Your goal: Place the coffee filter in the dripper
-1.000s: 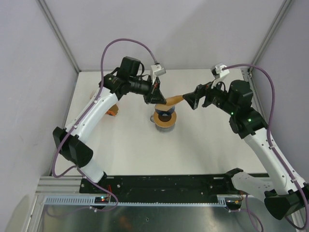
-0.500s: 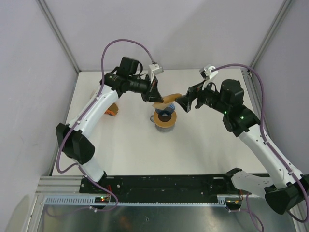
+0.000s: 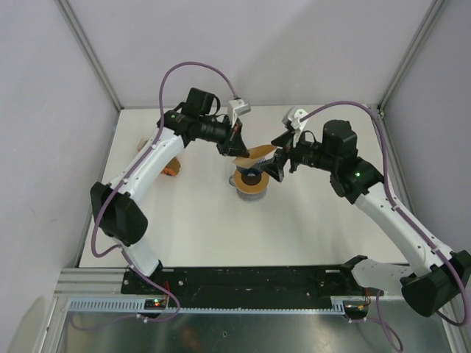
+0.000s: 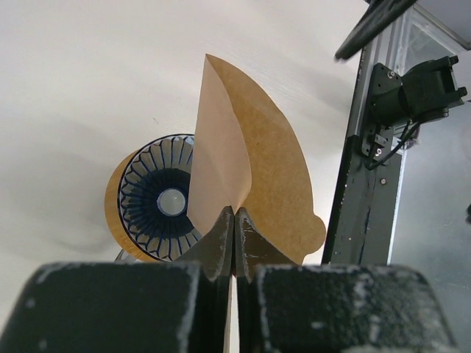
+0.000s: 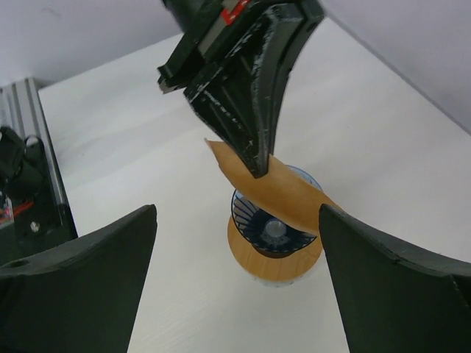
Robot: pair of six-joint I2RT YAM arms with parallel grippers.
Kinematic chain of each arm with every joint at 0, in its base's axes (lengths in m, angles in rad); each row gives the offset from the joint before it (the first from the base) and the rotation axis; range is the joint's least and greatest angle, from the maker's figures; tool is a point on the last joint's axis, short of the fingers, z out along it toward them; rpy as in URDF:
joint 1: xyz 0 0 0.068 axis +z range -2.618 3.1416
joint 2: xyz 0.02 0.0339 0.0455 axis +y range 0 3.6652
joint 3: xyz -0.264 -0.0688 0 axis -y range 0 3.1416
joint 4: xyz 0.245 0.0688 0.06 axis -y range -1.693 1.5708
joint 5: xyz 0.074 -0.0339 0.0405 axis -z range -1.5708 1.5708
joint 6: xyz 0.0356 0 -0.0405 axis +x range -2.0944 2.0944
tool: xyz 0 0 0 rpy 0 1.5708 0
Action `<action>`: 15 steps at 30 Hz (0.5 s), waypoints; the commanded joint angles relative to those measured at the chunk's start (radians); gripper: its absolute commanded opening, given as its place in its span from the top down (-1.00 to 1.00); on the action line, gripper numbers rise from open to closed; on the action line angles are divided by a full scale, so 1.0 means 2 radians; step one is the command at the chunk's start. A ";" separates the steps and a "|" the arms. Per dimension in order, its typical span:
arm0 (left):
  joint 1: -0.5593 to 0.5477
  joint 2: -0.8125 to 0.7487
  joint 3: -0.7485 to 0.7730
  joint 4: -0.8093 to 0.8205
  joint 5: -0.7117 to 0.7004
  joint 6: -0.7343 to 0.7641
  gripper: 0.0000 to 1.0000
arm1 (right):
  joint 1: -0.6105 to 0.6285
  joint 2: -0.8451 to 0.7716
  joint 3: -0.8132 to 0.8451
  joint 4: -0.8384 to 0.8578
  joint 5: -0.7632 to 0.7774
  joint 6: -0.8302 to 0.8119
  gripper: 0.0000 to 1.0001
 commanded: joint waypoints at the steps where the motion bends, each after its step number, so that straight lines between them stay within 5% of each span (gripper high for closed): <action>1: 0.003 0.006 0.005 0.007 0.007 0.013 0.99 | 0.003 0.023 0.007 -0.028 -0.067 -0.082 -0.91; 15: 0.003 0.005 -0.014 0.007 0.011 0.030 0.99 | 0.029 0.057 0.013 -0.070 -0.026 -0.219 -0.83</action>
